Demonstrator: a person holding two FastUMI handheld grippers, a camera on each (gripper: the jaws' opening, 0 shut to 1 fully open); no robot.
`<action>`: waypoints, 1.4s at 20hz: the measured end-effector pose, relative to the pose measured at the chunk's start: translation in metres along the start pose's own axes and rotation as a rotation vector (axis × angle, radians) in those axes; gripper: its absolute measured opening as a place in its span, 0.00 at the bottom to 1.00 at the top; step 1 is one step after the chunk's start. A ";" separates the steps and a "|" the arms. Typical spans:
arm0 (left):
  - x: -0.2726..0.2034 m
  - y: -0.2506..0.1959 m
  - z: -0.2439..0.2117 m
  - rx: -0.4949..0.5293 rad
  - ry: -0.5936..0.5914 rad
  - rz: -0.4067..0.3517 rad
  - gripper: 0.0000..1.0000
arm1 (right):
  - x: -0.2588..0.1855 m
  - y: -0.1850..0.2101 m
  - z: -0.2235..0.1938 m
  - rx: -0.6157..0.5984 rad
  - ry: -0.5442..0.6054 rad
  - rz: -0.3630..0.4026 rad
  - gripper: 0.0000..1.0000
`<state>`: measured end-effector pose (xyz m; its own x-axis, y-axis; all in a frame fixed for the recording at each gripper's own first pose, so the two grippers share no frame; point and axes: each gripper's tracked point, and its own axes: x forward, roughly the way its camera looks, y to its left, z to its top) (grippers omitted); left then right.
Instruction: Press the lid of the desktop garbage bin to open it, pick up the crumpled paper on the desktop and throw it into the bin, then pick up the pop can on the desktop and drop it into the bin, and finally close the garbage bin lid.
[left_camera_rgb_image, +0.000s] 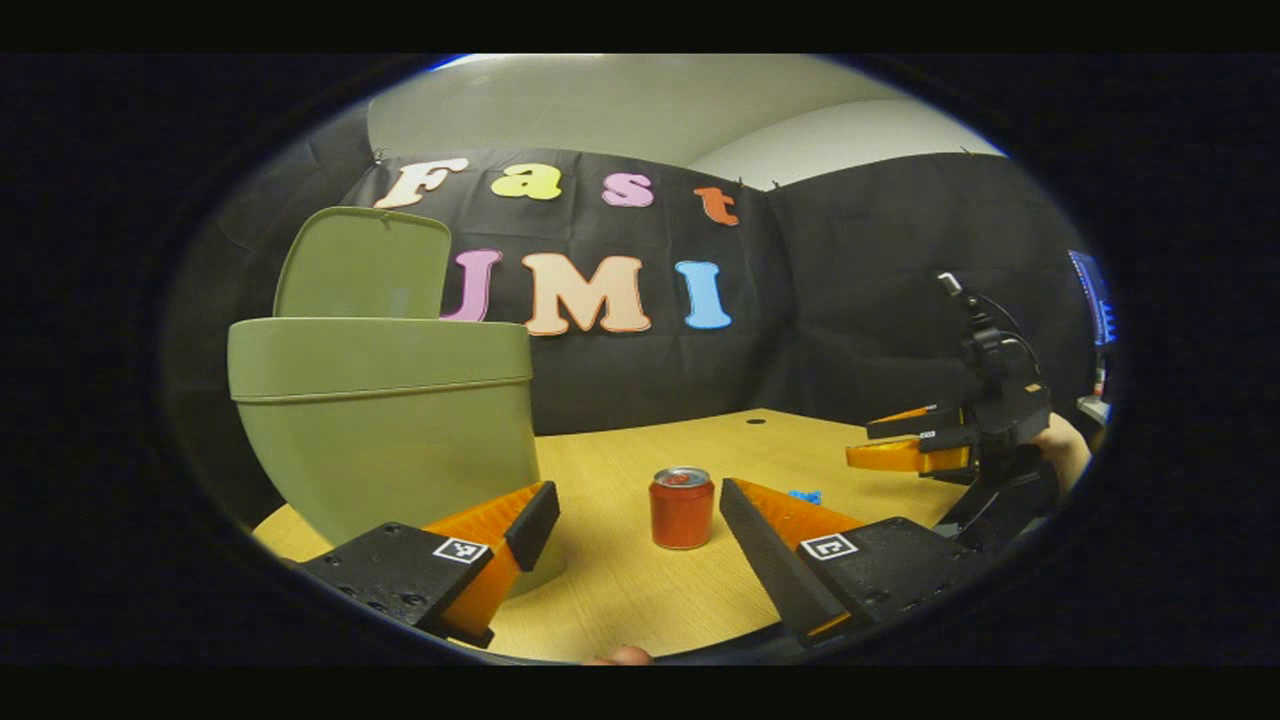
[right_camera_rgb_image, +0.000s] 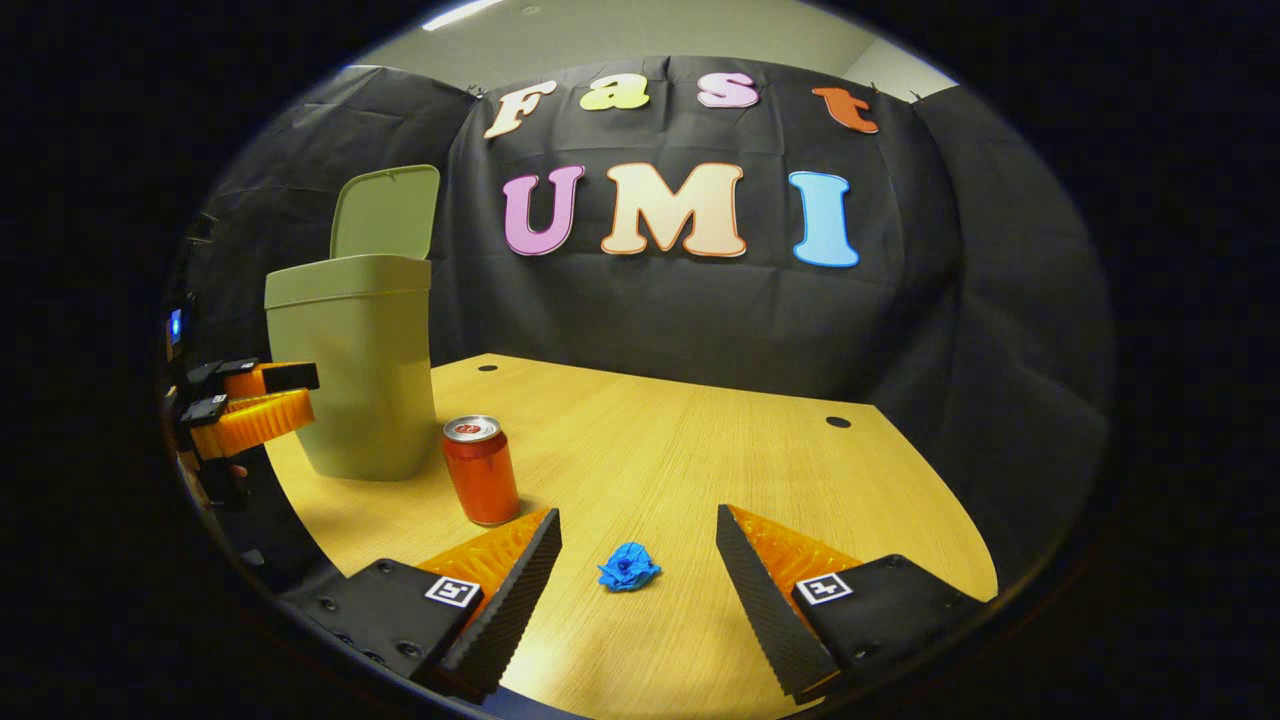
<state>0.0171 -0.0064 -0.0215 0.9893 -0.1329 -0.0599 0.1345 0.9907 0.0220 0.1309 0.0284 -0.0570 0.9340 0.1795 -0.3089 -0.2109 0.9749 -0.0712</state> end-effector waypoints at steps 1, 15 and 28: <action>0.001 0.000 -0.002 -0.004 0.005 -0.002 0.96 | 0.009 0.001 -0.003 -0.008 0.032 0.014 0.98; 0.004 0.017 -0.010 -0.007 0.041 0.037 1.00 | 0.072 0.001 -0.056 -0.031 0.464 0.092 0.99; 0.003 0.033 -0.006 -0.049 0.029 0.078 1.00 | 0.076 0.011 -0.075 -0.030 0.579 0.113 0.49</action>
<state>0.0242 0.0258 -0.0269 0.9945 -0.0555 -0.0888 0.0538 0.9983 -0.0207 0.1780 0.0424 -0.1522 0.5978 0.1729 -0.7827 -0.3158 0.9483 -0.0317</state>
